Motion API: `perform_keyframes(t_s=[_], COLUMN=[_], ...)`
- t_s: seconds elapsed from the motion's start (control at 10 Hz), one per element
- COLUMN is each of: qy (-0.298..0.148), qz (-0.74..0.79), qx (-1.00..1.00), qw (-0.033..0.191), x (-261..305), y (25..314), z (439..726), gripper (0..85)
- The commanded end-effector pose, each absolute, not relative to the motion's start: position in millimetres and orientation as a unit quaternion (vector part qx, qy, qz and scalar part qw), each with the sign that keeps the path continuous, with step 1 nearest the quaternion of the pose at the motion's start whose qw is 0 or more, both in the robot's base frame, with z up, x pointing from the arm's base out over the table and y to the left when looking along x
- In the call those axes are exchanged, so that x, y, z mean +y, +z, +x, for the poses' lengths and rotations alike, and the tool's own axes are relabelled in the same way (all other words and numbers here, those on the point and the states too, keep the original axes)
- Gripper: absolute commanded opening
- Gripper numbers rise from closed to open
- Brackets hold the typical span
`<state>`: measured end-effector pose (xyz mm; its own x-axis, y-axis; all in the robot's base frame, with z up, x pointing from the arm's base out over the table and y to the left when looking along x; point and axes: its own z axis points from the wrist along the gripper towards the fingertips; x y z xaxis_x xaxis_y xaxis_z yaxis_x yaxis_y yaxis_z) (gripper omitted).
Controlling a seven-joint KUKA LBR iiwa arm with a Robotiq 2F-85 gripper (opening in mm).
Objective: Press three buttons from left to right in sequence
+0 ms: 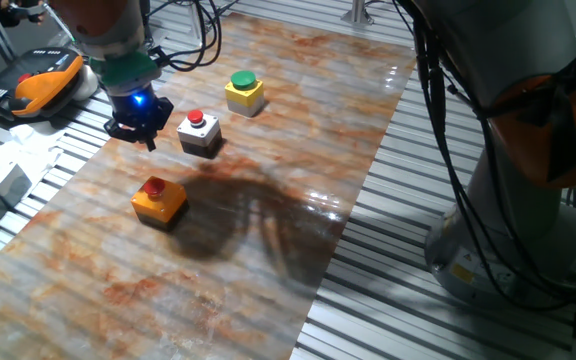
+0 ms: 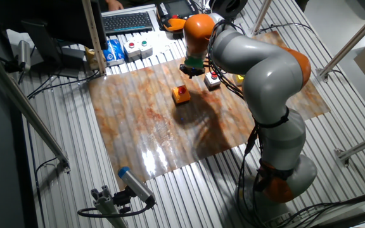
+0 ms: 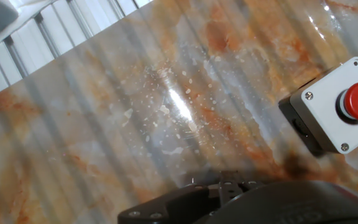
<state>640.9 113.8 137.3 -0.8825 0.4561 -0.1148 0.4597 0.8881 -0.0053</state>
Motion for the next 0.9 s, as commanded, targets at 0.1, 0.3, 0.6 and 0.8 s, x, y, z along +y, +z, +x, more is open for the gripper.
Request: perform_keyframes(t_s=[0.1,0.3,0.6,0.8], qy=[-0.015,-0.012,-0.013,-0.008], qz=[0.235,0.235,0.233,0.233], qx=[0.97,0.971,0.971,0.971], qw=[0.055,0.053,0.054,0.054], x=[113.9,113.9,113.9,113.9], y=[137.2,137.2,137.2,137.2], z=[640.9,640.9,640.9,640.9], gripper=[0.0,0.0,0.0,0.0])
